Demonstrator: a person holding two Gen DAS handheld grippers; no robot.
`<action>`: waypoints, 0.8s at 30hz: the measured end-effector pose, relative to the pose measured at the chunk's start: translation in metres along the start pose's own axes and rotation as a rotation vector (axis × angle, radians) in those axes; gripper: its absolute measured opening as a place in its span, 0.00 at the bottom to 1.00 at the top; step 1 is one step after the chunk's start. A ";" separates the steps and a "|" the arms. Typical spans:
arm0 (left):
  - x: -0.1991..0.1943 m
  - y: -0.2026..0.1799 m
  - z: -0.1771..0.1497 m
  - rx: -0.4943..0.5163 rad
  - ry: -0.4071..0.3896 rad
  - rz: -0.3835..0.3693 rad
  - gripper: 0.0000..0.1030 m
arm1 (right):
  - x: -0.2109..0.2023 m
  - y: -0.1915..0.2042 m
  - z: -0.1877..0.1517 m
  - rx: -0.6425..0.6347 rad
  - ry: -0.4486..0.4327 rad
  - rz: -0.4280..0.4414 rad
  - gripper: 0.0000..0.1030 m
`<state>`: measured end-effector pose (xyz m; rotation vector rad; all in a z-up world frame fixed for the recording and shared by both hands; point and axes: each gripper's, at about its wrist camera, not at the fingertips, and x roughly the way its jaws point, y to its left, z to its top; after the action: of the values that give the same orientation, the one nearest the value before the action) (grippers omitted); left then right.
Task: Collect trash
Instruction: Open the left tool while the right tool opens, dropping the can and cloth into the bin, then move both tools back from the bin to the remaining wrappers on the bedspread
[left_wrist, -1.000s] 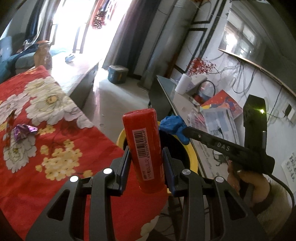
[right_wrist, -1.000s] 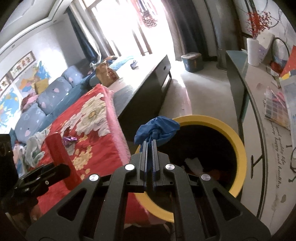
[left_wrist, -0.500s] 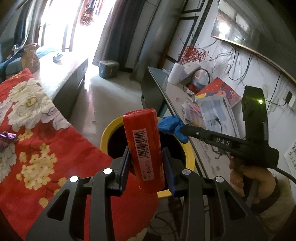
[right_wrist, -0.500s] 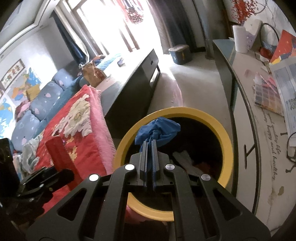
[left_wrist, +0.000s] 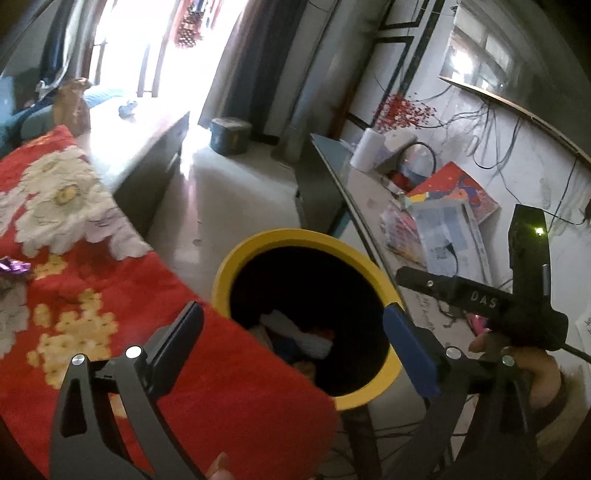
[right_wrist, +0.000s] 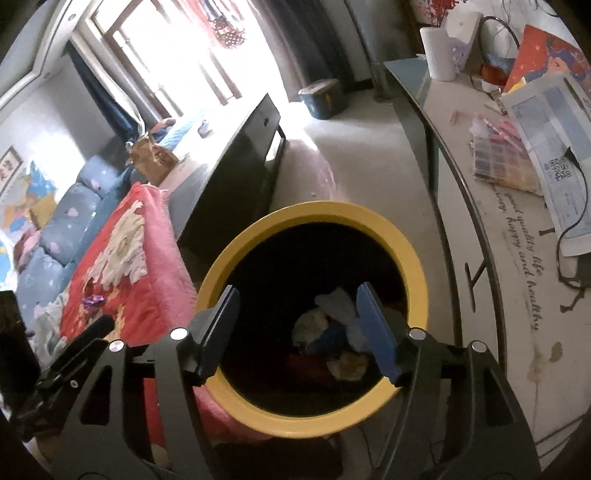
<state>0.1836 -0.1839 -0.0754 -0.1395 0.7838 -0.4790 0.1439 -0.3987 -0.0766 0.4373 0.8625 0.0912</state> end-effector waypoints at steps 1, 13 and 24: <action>-0.004 0.003 0.000 -0.005 -0.008 0.007 0.92 | 0.000 0.002 0.000 -0.006 -0.003 0.004 0.56; -0.048 0.050 -0.002 -0.087 -0.097 0.102 0.92 | -0.007 0.058 -0.011 -0.161 -0.030 0.076 0.63; -0.084 0.090 -0.004 -0.140 -0.175 0.209 0.93 | -0.010 0.112 -0.025 -0.284 -0.027 0.140 0.65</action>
<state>0.1626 -0.0653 -0.0505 -0.2245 0.6510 -0.2103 0.1299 -0.2907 -0.0379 0.2308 0.7778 0.3320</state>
